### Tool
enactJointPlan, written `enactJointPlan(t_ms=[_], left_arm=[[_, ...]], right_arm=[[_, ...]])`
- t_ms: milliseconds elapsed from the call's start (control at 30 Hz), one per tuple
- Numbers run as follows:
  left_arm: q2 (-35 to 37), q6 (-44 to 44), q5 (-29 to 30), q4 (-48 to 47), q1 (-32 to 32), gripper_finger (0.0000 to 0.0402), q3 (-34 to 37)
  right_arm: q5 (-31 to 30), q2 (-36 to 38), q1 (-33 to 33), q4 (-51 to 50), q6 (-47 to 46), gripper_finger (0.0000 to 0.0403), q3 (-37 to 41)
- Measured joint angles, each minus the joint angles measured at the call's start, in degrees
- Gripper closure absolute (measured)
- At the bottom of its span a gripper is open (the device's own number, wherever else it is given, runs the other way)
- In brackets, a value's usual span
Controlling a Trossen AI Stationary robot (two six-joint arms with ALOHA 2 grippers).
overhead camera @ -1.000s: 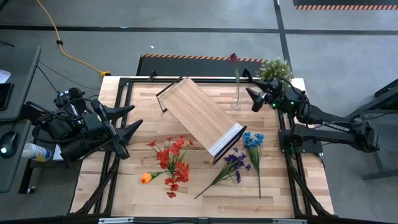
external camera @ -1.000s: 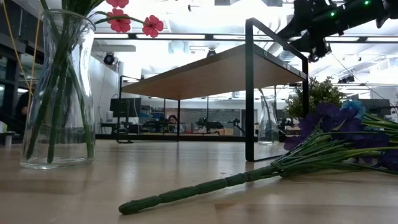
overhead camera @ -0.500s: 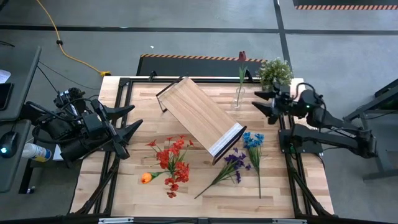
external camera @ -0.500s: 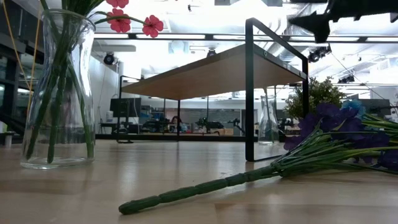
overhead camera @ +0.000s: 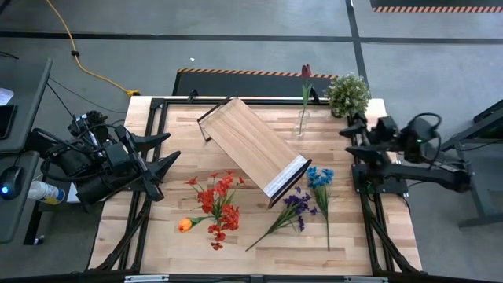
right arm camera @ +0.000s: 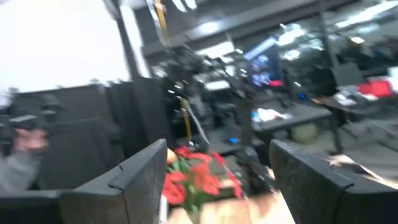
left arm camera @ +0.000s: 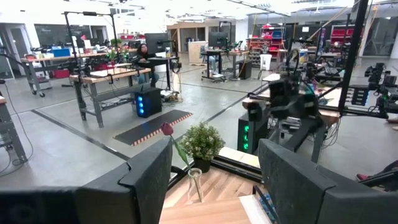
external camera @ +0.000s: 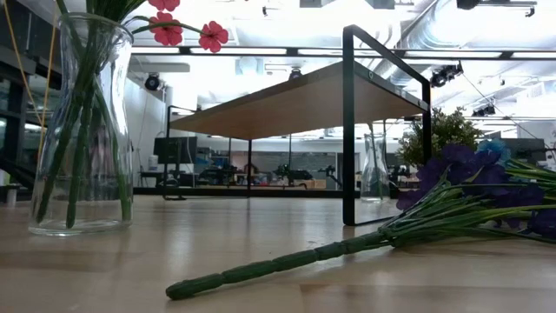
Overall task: Pick and place flowers into a vace then onto a shelf
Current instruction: Put the blue flowers into the top transparent vase
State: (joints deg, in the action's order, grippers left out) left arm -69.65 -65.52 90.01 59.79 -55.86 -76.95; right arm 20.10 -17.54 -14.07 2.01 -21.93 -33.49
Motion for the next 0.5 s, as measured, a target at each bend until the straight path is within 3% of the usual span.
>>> enactJointPlan(t_ms=[267,500], left_arm=[[0.0,0.0,0.0,0.0,0.0,0.0132,0.0],[0.0,0.0,0.0,0.0,0.0,0.0129,0.0]], right_arm=[[-0.1,-3.6,7.7,-2.0,4.3,0.0132,-8.4],[-0.4,-13.1,13.2,-10.1,5.1,0.0132,-15.9]])
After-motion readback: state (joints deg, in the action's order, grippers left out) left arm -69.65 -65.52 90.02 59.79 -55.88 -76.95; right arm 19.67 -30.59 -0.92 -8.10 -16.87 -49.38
